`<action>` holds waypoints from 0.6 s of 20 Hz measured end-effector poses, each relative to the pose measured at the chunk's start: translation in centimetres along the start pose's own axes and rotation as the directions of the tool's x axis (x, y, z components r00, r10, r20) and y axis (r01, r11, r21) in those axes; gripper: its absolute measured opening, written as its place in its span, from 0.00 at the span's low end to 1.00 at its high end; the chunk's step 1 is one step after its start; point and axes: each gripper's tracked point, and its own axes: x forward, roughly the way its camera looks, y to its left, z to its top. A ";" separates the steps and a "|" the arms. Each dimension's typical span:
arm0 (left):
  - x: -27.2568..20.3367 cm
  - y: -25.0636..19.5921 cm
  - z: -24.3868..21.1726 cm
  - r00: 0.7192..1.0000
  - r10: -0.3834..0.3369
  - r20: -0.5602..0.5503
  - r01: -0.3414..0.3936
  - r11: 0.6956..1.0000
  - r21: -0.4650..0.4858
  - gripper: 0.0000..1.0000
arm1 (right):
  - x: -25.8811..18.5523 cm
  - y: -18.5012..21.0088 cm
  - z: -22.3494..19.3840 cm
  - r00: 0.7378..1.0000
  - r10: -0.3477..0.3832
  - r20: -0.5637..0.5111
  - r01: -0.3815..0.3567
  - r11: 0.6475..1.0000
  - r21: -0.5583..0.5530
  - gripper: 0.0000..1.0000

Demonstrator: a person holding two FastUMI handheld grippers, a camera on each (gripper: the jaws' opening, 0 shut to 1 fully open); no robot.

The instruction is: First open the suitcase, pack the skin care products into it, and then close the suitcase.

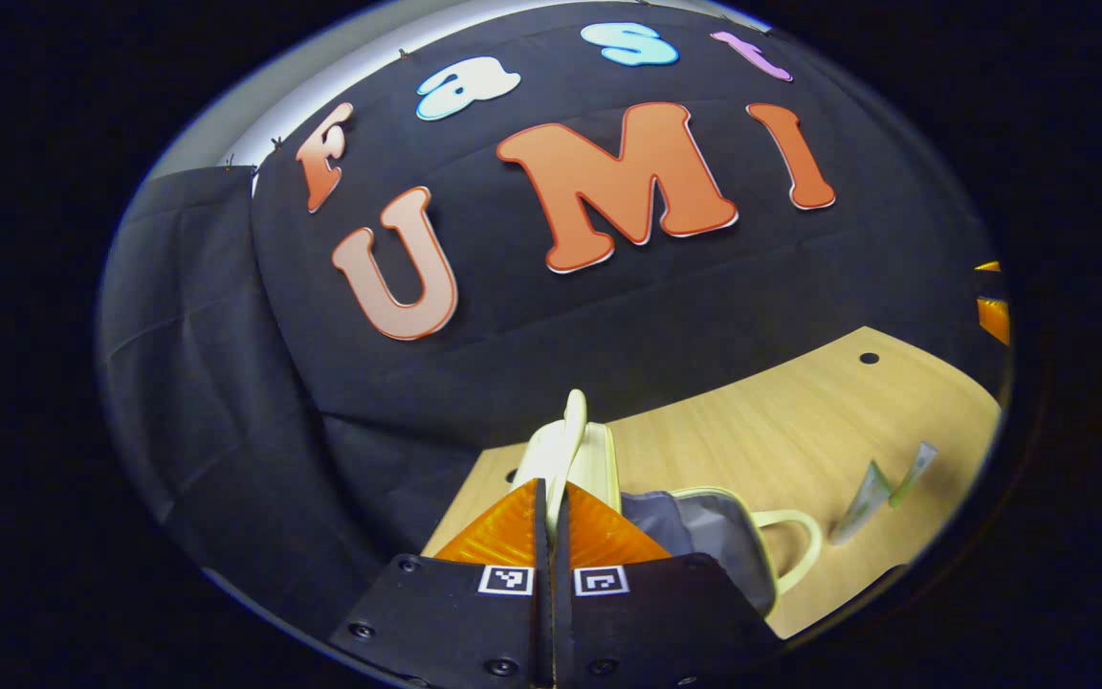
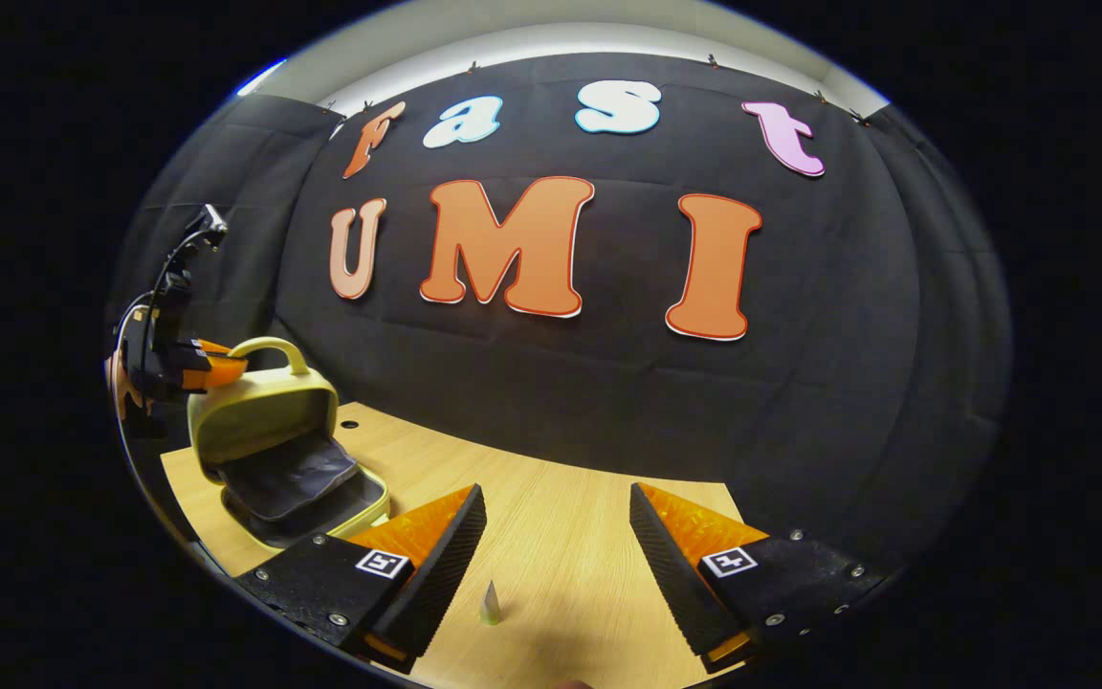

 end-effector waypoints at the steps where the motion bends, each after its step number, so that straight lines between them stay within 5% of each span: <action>1: 0.1 -0.1 -0.4 1.000 0.008 0.004 -0.008 1.000 -0.022 0.01 | 0.5 1.0 0.3 1.000 -0.012 -0.002 0.012 1.000 0.000 0.95; 12: 3.2 0.9 -4.1 0.989 0.106 -0.104 -0.116 0.989 -0.088 0.01 | 2.6 7.8 3.3 0.996 -0.091 -0.004 0.091 0.995 -0.038 0.95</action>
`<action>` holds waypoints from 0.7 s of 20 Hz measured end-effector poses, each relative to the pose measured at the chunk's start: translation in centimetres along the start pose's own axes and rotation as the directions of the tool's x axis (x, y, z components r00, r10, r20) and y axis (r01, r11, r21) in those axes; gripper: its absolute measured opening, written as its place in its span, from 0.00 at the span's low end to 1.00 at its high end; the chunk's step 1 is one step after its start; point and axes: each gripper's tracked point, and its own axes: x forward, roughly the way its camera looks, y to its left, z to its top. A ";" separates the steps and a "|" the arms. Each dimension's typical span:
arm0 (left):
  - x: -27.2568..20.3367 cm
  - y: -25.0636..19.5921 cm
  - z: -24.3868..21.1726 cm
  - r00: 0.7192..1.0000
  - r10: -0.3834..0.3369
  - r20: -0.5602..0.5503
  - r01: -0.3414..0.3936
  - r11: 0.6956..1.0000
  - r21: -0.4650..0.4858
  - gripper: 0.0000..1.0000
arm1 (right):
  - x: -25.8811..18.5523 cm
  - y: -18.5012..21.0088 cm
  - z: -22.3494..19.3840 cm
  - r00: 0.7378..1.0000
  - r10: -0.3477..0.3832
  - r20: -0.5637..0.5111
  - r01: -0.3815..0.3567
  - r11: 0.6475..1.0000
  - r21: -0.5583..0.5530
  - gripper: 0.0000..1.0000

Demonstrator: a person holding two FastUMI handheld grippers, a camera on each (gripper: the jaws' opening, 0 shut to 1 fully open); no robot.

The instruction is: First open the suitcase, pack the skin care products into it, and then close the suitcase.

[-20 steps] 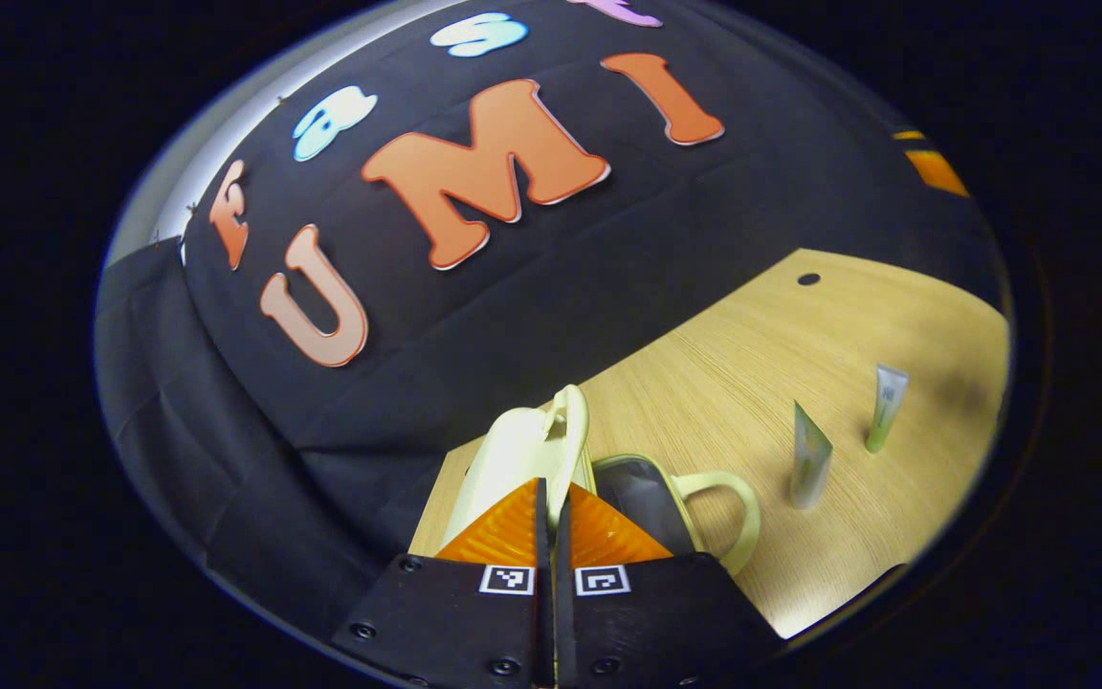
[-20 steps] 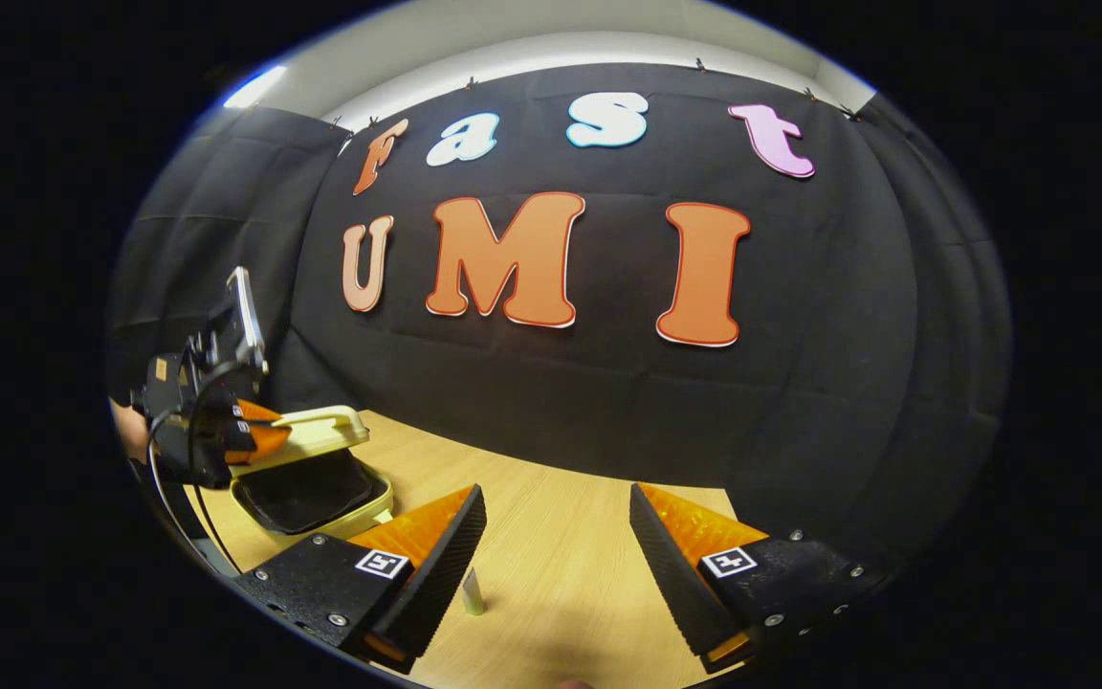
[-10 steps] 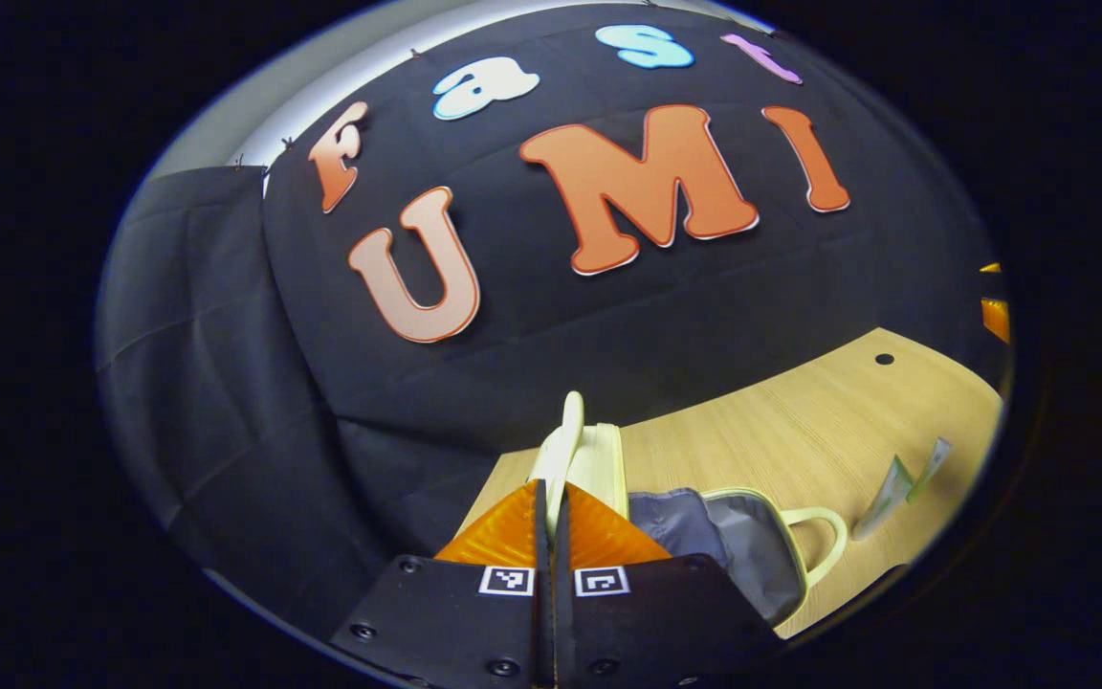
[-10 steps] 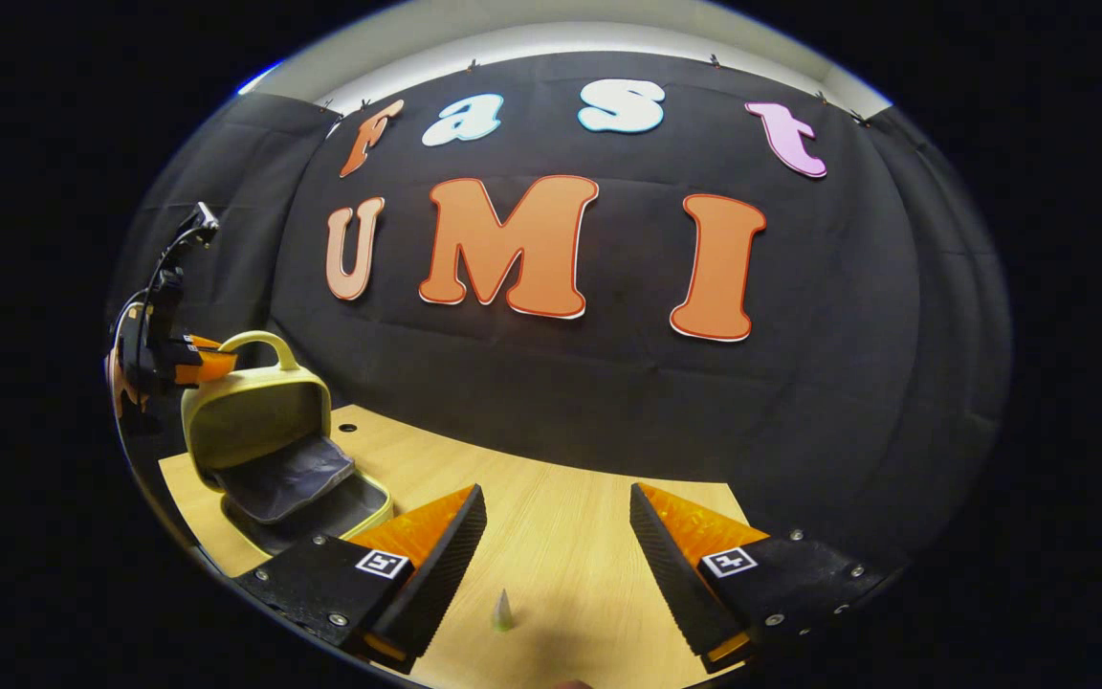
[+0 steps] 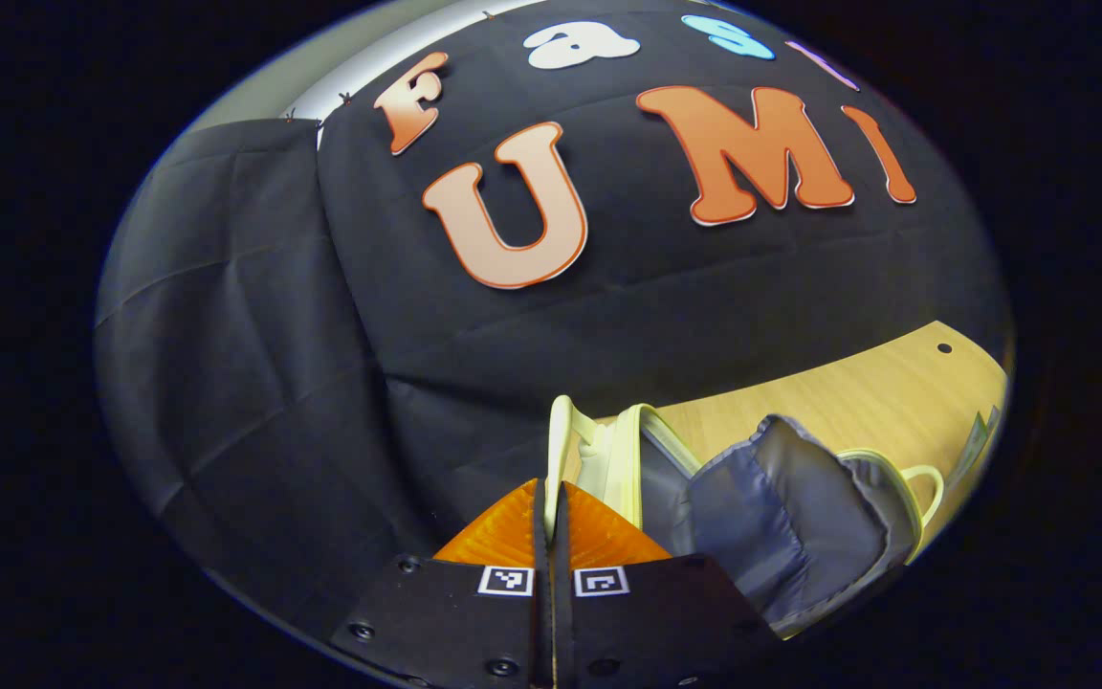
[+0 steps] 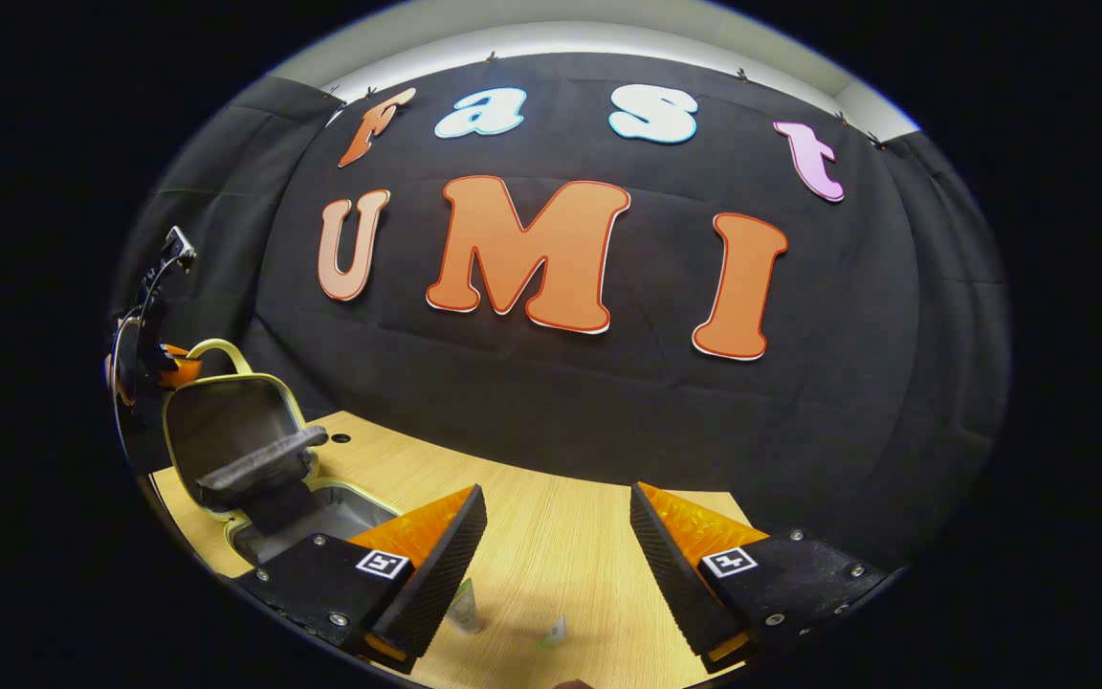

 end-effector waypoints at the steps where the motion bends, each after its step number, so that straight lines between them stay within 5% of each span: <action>1: 0.2 0.6 -0.3 1.000 0.002 -0.012 -0.002 1.000 -0.013 0.01 | 0.0 0.3 0.1 1.000 -0.011 -0.005 0.011 1.000 -0.002 0.95; 9: 3.7 1.7 -1.7 0.983 -0.018 -0.181 0.000 0.995 -0.102 0.02 | 0.1 3.5 -0.5 0.996 -0.075 -0.052 0.077 0.996 0.035 0.95; 14: 5.4 1.4 -1.1 0.964 0.002 -0.267 -0.041 0.990 -0.138 0.15 | 0.0 4.6 -0.4 0.992 -0.098 -0.077 0.102 0.993 0.054 0.95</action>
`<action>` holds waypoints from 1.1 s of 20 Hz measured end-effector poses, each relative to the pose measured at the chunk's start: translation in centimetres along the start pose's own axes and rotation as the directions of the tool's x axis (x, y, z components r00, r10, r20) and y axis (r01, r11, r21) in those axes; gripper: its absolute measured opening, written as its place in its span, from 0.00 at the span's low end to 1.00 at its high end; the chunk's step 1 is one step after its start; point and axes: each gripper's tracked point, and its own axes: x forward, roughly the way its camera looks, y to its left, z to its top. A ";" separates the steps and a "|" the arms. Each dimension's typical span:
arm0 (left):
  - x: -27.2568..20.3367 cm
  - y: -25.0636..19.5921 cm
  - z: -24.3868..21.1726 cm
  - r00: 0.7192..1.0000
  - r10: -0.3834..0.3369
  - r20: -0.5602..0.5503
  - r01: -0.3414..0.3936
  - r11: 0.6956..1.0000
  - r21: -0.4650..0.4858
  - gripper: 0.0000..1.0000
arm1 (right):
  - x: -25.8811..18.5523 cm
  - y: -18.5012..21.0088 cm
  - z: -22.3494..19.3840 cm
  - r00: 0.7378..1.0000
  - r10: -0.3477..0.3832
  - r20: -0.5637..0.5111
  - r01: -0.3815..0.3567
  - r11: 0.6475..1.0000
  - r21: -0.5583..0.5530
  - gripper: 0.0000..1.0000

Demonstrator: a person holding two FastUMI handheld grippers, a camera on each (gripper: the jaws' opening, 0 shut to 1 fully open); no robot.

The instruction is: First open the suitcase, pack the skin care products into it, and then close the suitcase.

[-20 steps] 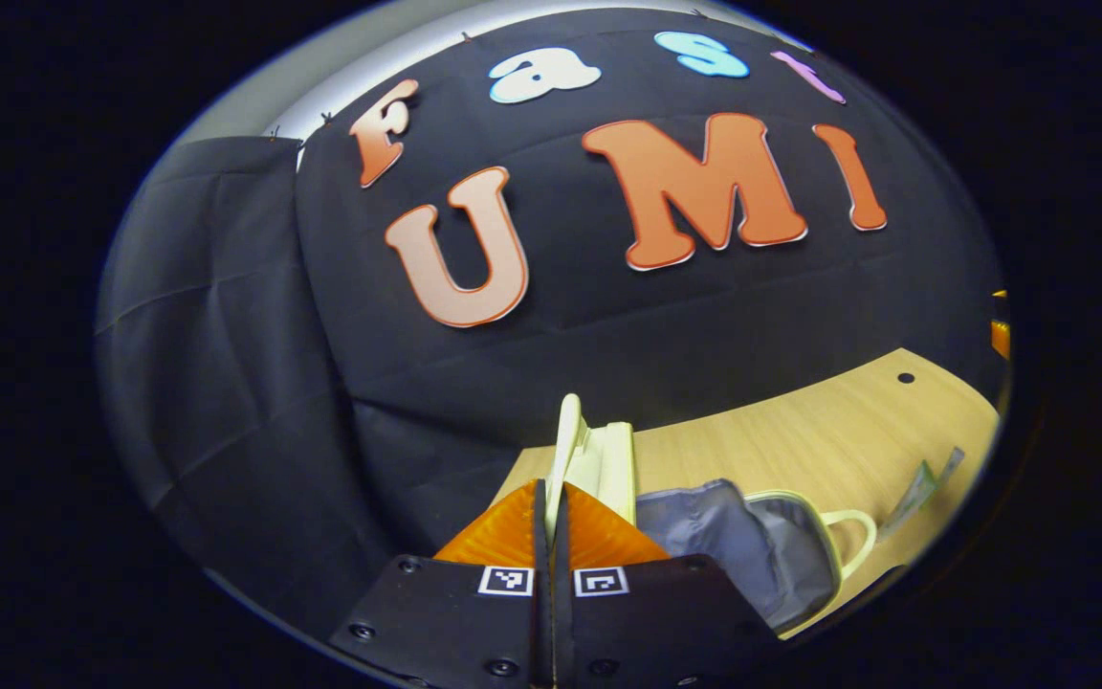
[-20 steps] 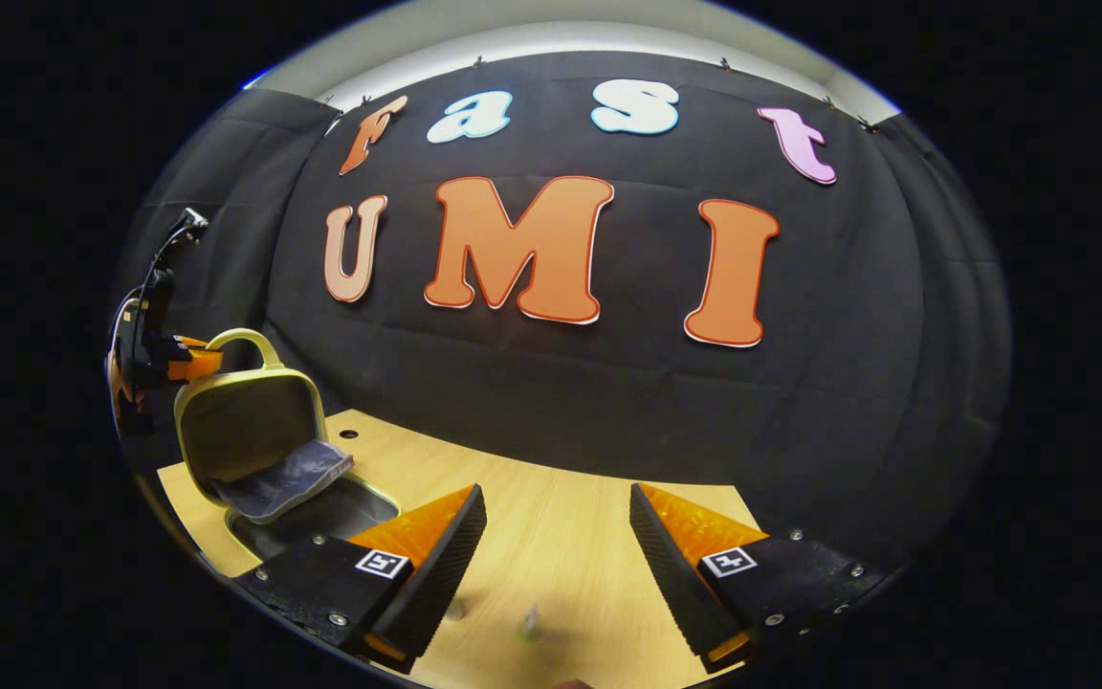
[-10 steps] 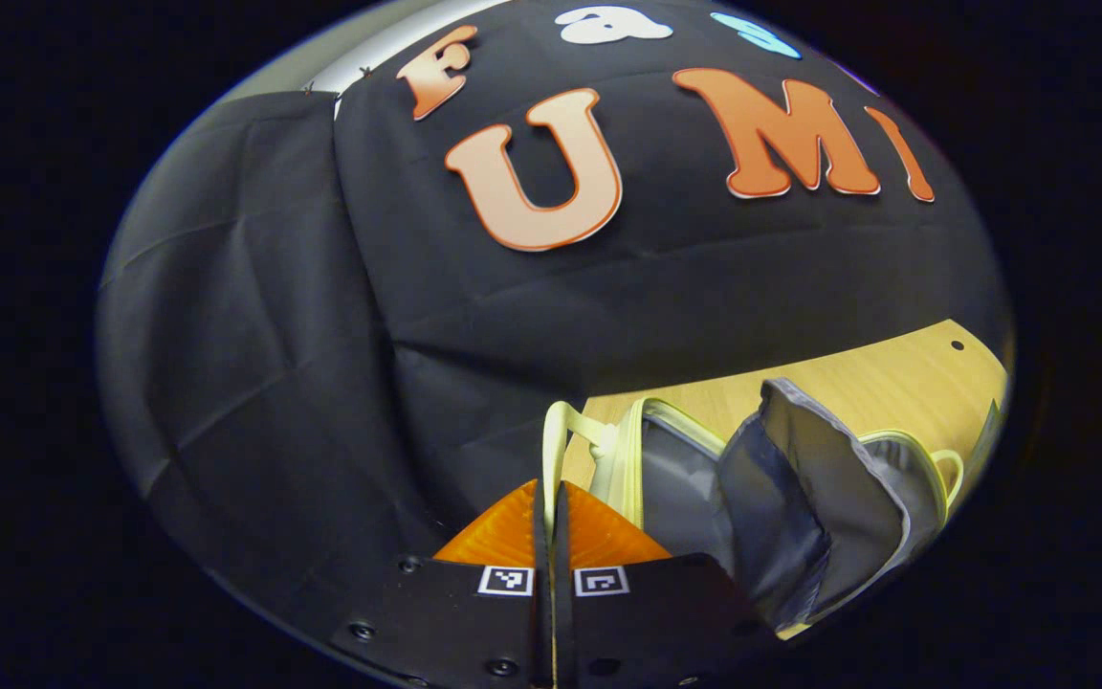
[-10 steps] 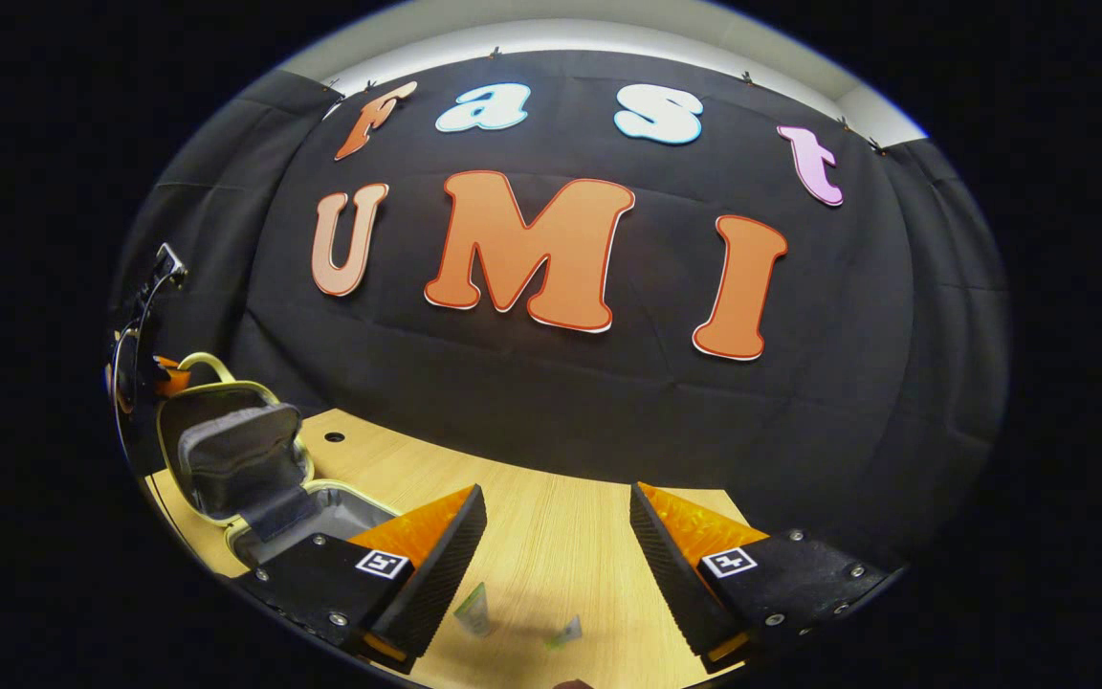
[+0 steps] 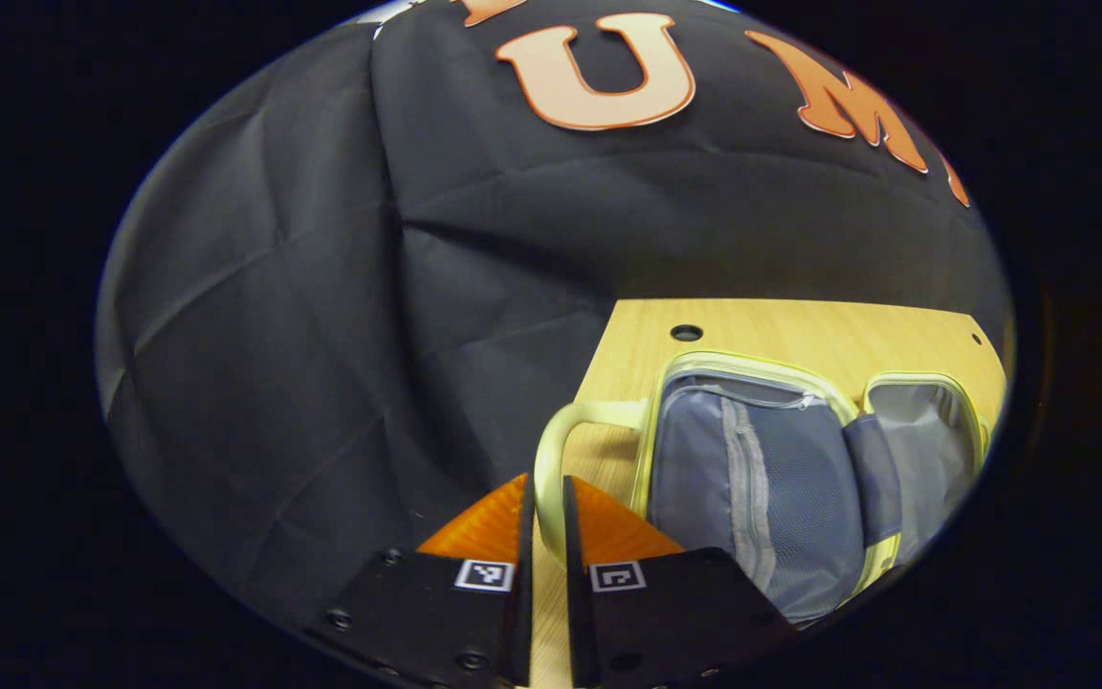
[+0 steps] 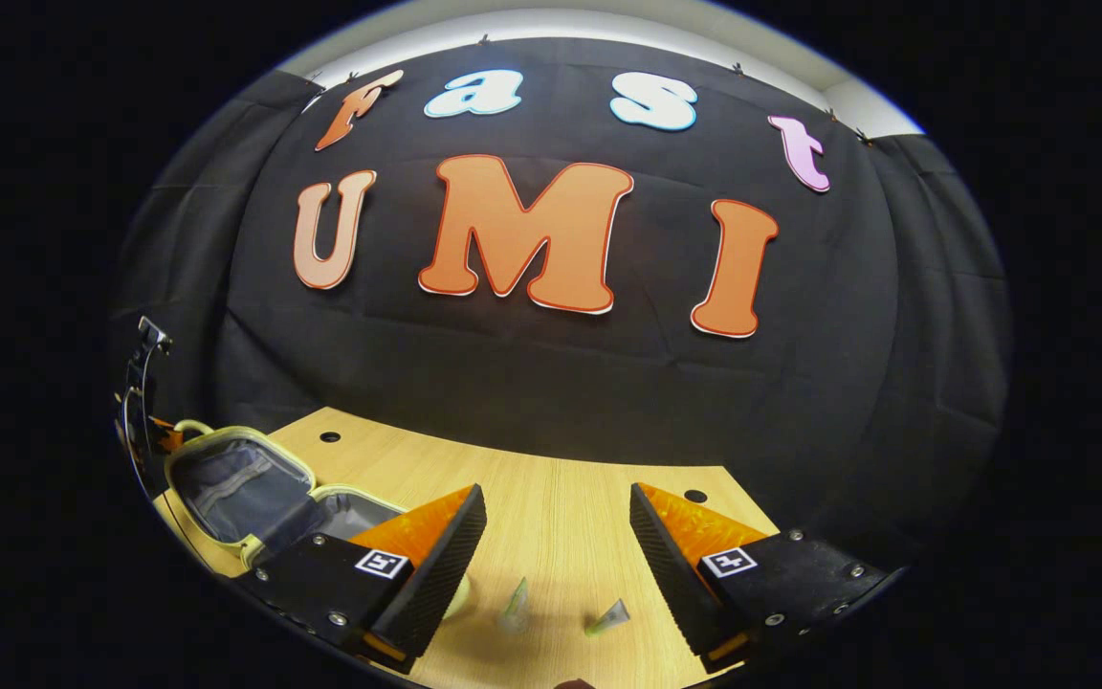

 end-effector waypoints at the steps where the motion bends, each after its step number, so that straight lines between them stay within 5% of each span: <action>1: -0.3 -1.0 1.4 1.000 -0.021 0.016 0.021 1.000 -0.016 0.17 | 0.0 -0.1 0.0 1.000 -0.006 -0.001 0.006 1.000 0.010 0.95; 3: -1.4 -2.4 2.9 0.997 -0.059 0.052 0.060 0.998 -0.004 0.18 | -0.1 -0.5 0.0 1.000 -0.018 -0.003 0.018 1.000 0.021 0.95; 8: -5.1 -7.8 6.2 0.975 -0.136 0.175 0.140 0.990 -0.007 0.53 | -0.8 -2.5 -0.5 0.999 -0.036 0.002 0.036 0.999 0.010 0.95; 11: -8.4 -11.4 8.2 0.957 -0.176 0.231 0.178 0.984 0.009 0.54 | -1.2 -3.9 -0.7 0.999 -0.032 0.008 0.032 0.999 0.000 0.95; 16: -13.6 -16.9 10.2 0.931 -0.217 0.294 0.212 0.976 0.050 0.68 | -1.3 -6.0 -1.8 1.000 -0.002 0.002 0.002 1.000 -0.001 0.96; 17: -14.4 -18.3 10.2 0.927 -0.227 0.298 0.221 0.974 0.053 0.79 | -1.4 -6.3 -1.9 1.000 0.007 0.003 -0.007 1.000 -0.001 0.96; 22: -18.6 -23.2 10.6 0.910 -0.253 0.329 0.235 0.967 0.094 0.86 | -1.5 -7.8 -2.4 0.998 0.057 0.004 -0.057 0.998 0.006 0.95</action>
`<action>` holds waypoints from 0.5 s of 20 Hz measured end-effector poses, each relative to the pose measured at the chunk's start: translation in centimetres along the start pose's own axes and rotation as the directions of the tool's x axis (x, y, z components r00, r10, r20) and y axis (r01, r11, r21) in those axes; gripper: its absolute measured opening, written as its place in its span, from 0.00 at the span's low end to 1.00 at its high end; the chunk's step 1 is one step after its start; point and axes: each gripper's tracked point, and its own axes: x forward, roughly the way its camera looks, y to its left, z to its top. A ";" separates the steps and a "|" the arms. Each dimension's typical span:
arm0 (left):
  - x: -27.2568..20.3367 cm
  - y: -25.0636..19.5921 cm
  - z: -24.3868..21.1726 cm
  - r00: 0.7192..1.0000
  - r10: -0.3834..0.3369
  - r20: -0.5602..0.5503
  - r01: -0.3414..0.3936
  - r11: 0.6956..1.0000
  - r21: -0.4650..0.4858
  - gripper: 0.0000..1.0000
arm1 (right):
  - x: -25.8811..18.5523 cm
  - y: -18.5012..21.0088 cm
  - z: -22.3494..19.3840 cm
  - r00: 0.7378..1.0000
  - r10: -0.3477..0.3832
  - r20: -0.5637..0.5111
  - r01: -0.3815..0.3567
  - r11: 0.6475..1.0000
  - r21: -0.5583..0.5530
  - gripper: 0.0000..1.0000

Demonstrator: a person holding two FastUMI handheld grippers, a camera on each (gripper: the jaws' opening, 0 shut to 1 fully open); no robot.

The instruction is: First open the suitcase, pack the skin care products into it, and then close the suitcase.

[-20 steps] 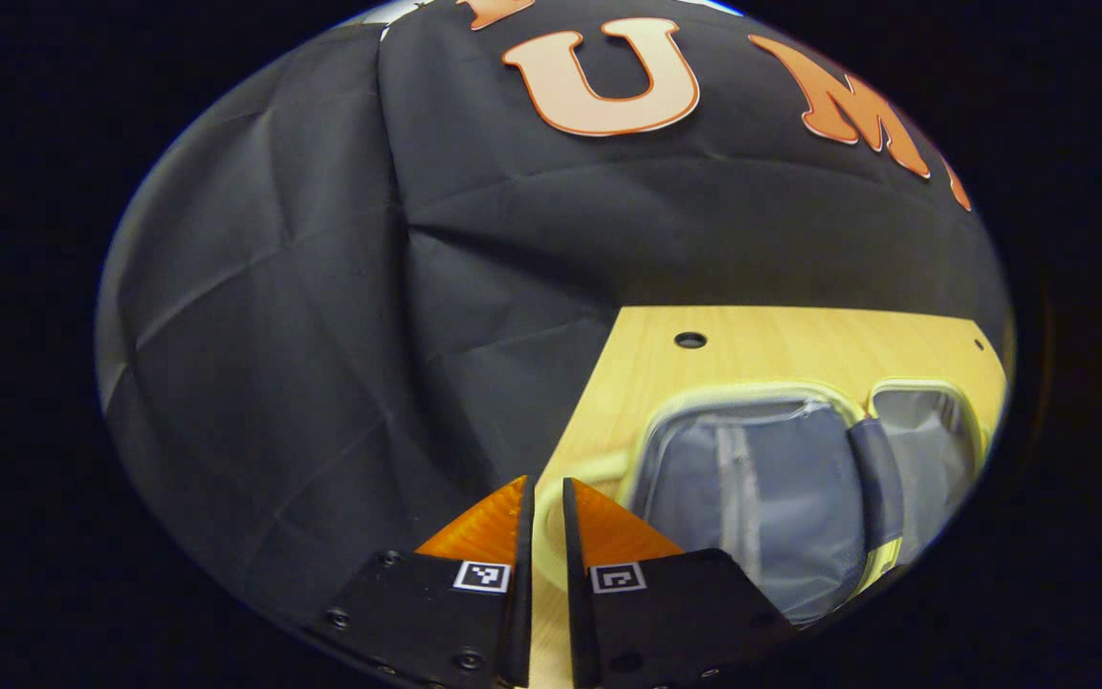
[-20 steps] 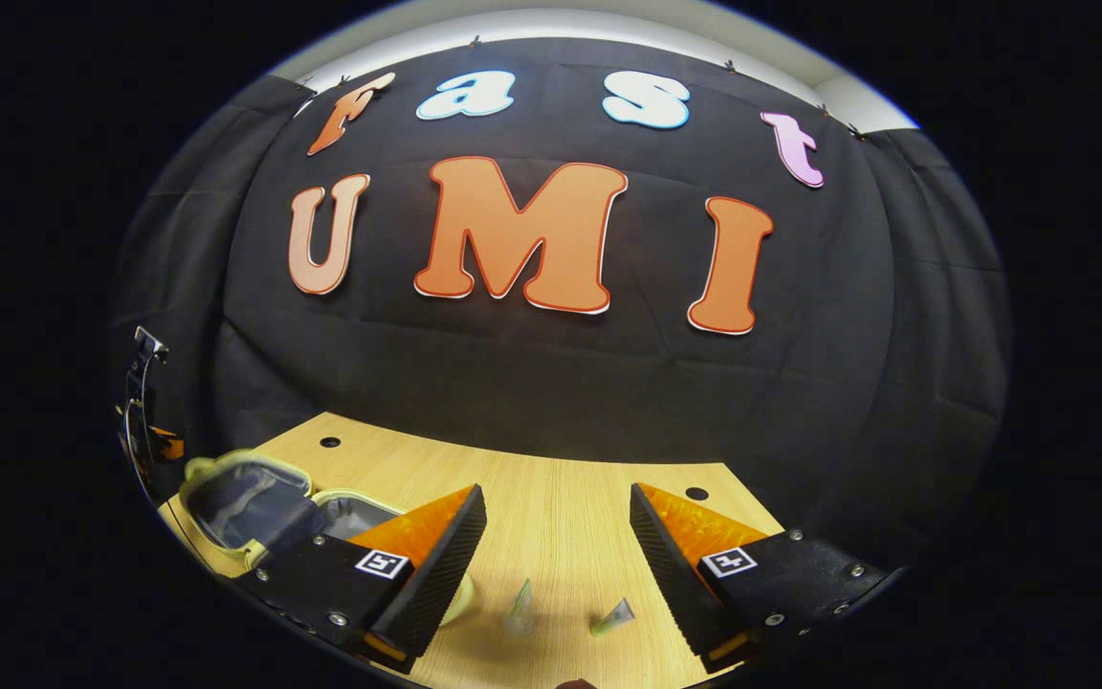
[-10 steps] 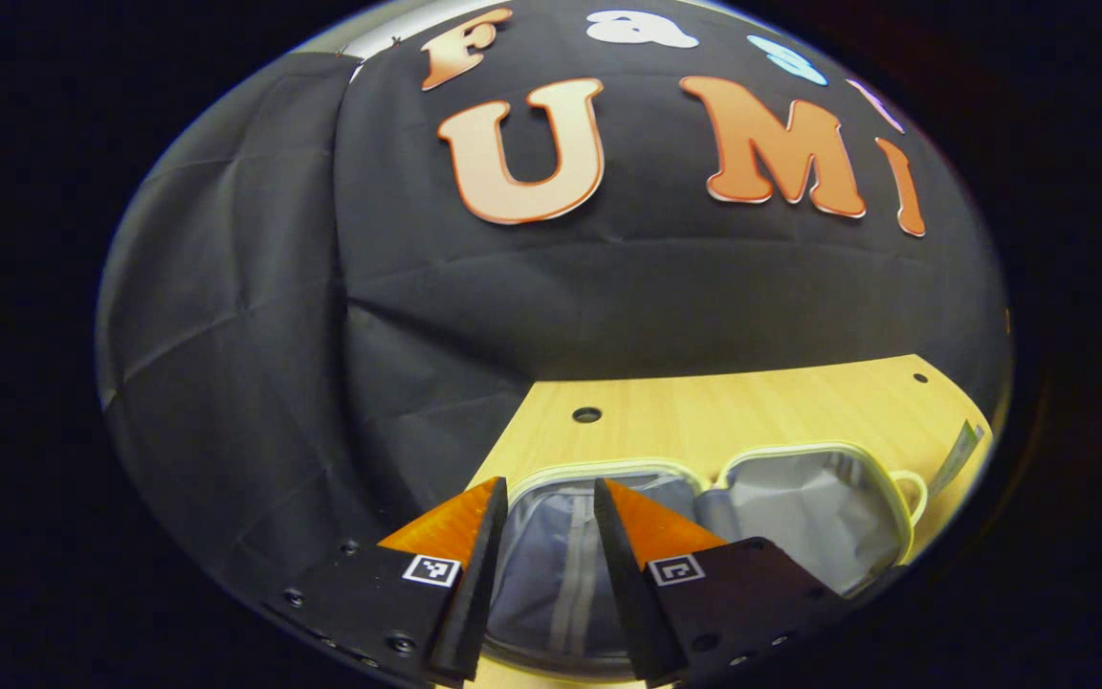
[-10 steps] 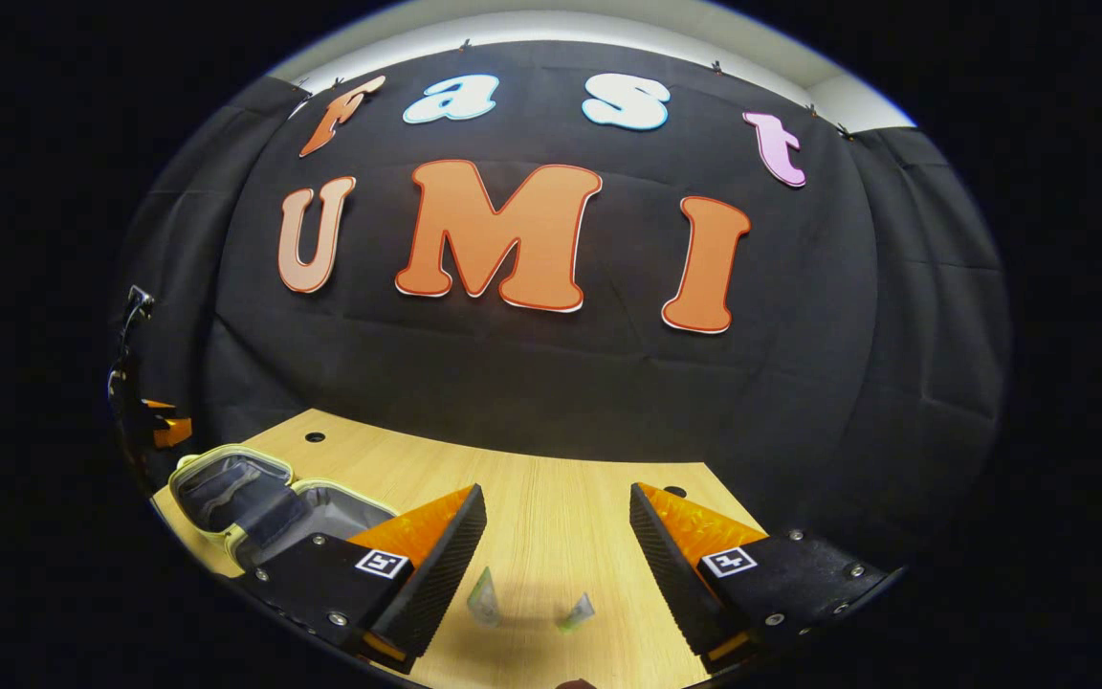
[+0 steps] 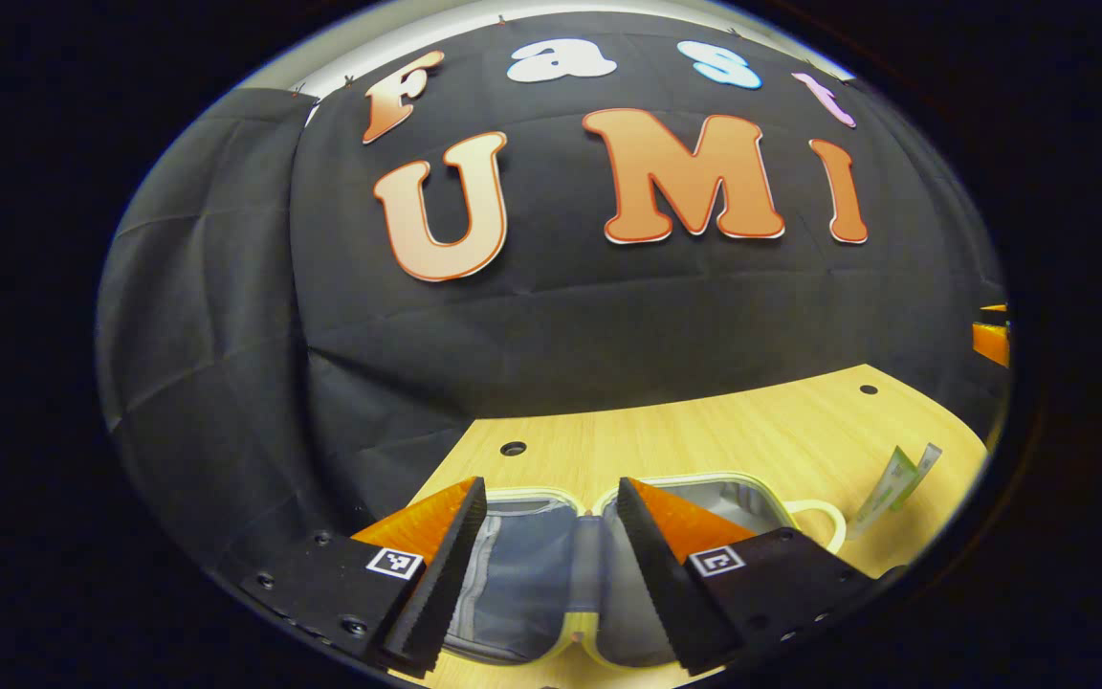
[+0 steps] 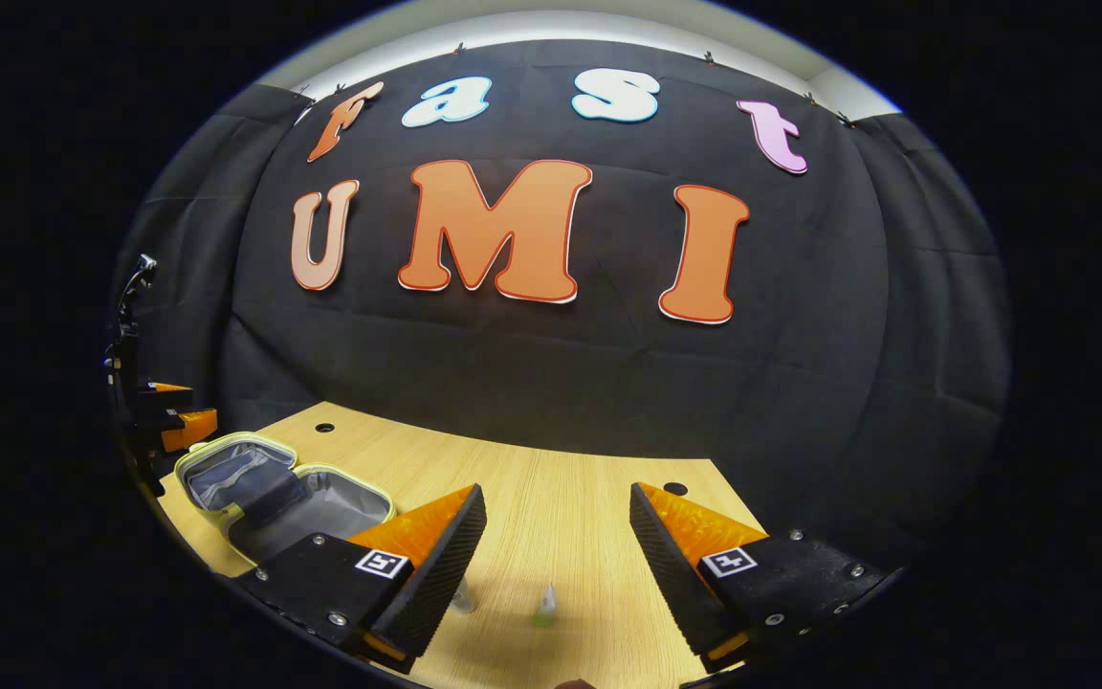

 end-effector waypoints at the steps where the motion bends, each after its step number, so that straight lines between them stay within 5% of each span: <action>1: -0.6 -0.8 0.4 1.000 0.003 0.007 -0.003 1.000 0.007 0.92 | -0.1 -0.3 0.1 1.000 0.009 0.003 -0.009 1.000 -0.001 0.96; 10: -3.0 -11.5 2.2 0.995 -0.092 0.050 0.091 0.996 0.010 0.98 | -0.7 -2.7 -2.0 0.996 0.086 -0.021 -0.087 0.996 -0.005 0.96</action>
